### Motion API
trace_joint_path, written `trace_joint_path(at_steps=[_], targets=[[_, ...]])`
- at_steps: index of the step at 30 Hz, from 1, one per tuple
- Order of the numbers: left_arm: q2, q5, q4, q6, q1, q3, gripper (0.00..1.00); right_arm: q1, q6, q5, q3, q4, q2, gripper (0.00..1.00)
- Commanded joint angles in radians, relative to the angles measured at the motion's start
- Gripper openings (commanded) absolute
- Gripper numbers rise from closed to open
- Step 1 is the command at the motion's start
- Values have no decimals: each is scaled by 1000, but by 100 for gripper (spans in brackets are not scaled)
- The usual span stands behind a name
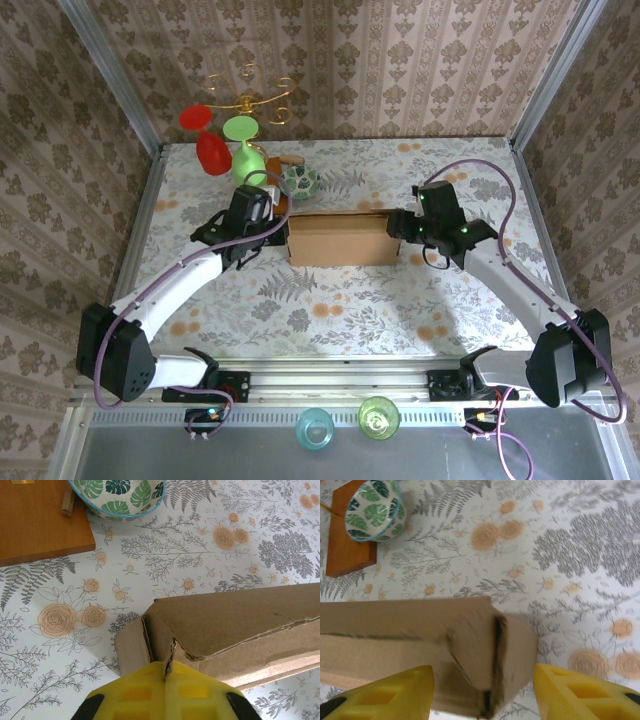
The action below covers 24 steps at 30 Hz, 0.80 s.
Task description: Fold the paper box
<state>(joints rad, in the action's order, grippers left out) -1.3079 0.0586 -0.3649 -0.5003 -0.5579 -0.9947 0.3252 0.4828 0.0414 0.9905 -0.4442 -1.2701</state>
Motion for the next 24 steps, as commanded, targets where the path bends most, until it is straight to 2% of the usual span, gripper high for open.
trace_joint_path(at_steps=[1,9,15,20,24], targets=[[-28,-15,-94,4,-8,12,0,-17,89,31,45,-116,30,59],[-33,-11,-97,7,-10,5,0,-107,268,114,106,-120,45,61],[-34,-12,-98,9,-9,0,0,-182,491,199,166,-115,-16,60],[-40,-19,-101,9,-10,-10,0,-190,599,303,210,-167,-116,59],[-42,-23,-100,5,-10,-12,0,-190,643,341,175,-128,-146,59]])
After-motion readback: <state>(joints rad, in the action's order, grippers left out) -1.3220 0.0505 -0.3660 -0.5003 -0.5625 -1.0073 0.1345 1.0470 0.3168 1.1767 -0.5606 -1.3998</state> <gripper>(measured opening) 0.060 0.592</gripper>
